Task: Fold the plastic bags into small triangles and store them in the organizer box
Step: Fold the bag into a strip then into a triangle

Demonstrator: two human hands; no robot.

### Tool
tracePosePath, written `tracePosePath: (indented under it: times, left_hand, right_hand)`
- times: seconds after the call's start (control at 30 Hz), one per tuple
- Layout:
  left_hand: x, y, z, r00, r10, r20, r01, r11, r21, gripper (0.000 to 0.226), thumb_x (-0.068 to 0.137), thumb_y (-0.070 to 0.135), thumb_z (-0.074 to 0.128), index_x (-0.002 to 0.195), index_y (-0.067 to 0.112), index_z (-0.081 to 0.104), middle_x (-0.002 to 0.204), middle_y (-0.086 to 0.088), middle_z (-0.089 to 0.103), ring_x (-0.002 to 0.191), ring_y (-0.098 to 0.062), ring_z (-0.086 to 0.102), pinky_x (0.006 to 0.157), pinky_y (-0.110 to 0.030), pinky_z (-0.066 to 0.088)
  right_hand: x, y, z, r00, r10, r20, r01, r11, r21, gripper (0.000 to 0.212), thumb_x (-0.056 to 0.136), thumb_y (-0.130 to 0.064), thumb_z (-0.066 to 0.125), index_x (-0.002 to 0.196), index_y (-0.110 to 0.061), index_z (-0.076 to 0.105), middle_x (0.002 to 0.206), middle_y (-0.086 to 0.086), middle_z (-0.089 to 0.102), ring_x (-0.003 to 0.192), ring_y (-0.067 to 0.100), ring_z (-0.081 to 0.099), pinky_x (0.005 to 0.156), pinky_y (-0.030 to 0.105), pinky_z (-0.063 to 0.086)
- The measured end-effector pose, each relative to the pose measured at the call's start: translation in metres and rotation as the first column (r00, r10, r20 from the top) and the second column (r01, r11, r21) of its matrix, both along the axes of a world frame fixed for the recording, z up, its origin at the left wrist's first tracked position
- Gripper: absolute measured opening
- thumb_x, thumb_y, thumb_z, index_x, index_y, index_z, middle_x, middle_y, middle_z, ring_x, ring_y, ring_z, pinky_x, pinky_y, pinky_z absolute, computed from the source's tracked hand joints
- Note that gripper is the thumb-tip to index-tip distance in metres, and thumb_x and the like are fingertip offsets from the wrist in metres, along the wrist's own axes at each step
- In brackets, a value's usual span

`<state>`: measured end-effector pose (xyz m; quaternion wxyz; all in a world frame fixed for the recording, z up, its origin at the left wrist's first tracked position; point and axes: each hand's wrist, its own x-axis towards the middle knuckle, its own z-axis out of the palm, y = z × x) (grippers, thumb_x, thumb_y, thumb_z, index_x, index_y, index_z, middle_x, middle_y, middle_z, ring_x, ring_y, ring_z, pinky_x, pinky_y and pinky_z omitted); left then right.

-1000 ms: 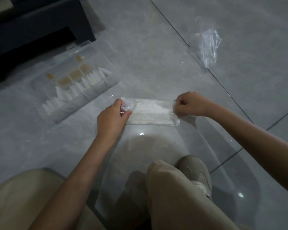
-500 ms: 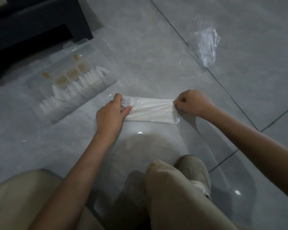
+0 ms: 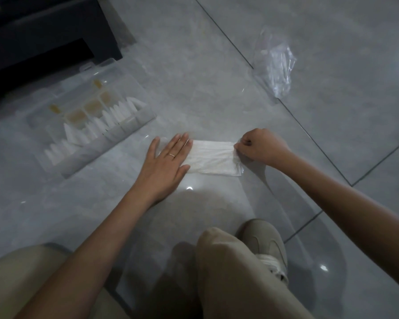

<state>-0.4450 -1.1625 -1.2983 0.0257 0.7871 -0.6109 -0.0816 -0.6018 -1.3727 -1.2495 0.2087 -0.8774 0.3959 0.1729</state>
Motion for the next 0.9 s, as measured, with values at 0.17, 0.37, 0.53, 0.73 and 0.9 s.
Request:
tracePosePath:
  times: [0.17, 0.37, 0.53, 0.73, 0.9]
  left_hand:
    - [0.001, 0.002, -0.005, 0.999, 0.042, 0.027, -0.042, 0.999, 0.018, 0.066, 0.096, 0.047, 0.018, 0.153, 0.015, 0.021, 0.158, 0.003, 0.012, 0.146, -0.012, 0.017, 0.115, -0.044, -0.006]
    - [-0.001, 0.003, -0.006, 0.997, 0.072, 0.013, -0.072, 0.997, 0.001, 0.069, 0.095, 0.052, 0.022, 0.153, 0.015, 0.022, 0.160, 0.001, 0.014, 0.146, -0.010, 0.015, 0.115, -0.051, -0.003]
    - [-0.003, 0.001, -0.005, 0.996, 0.091, 0.009, -0.091, 0.996, 0.014, 0.068, 0.095, 0.050, 0.020, 0.153, 0.016, 0.020, 0.160, 0.001, 0.017, 0.147, -0.010, 0.014, 0.115, -0.056, 0.000]
    - [0.000, 0.003, -0.003, 0.998, 0.060, 0.036, -0.061, 0.998, 0.027, 0.071, 0.094, 0.055, 0.023, 0.152, 0.014, 0.023, 0.159, -0.002, 0.023, 0.146, -0.012, 0.021, 0.113, -0.054, -0.001]
    - [0.013, 0.013, -0.004, 0.995, 0.083, 0.056, -0.086, 0.995, 0.059, 0.085, 0.087, 0.066, 0.014, 0.154, 0.013, 0.011, 0.162, -0.002, 0.007, 0.148, -0.011, 0.008, 0.112, -0.049, -0.013]
  right_hand:
    - [-0.013, -0.003, 0.003, 0.983, -0.180, -0.034, 0.179, 0.983, -0.027, 0.036, 0.092, -0.045, 0.057, 0.080, -0.012, 0.063, 0.084, 0.006, 0.061, 0.077, 0.025, 0.054, 0.061, 0.027, 0.033]
    - [-0.024, 0.038, -0.004, 0.964, -0.057, 0.260, 0.174, 0.875, -0.453, 0.041, 0.091, -0.033, 0.046, 0.119, -0.005, 0.057, 0.121, 0.021, 0.055, 0.114, 0.039, 0.050, 0.097, 0.046, 0.036]
    - [0.036, 0.106, -0.030, 0.903, 0.329, 0.276, -0.248, 0.924, -0.292, 0.063, 0.098, -0.041, 0.016, 0.151, -0.007, 0.023, 0.159, 0.011, 0.015, 0.148, 0.022, 0.007, 0.120, 0.033, -0.008]
    - [0.022, 0.098, -0.052, 0.924, 0.299, 0.241, -0.235, 0.936, -0.262, 0.061, 0.098, -0.042, 0.022, 0.148, -0.011, 0.034, 0.154, 0.008, 0.034, 0.142, 0.022, 0.033, 0.116, 0.034, 0.011]
    - [-0.060, 0.055, -0.040, 0.981, 0.154, 0.117, -0.124, 0.965, -0.232, 0.078, 0.090, -0.063, 0.009, 0.155, -0.020, 0.005, 0.161, -0.002, -0.001, 0.146, 0.010, -0.003, 0.116, 0.026, -0.009]
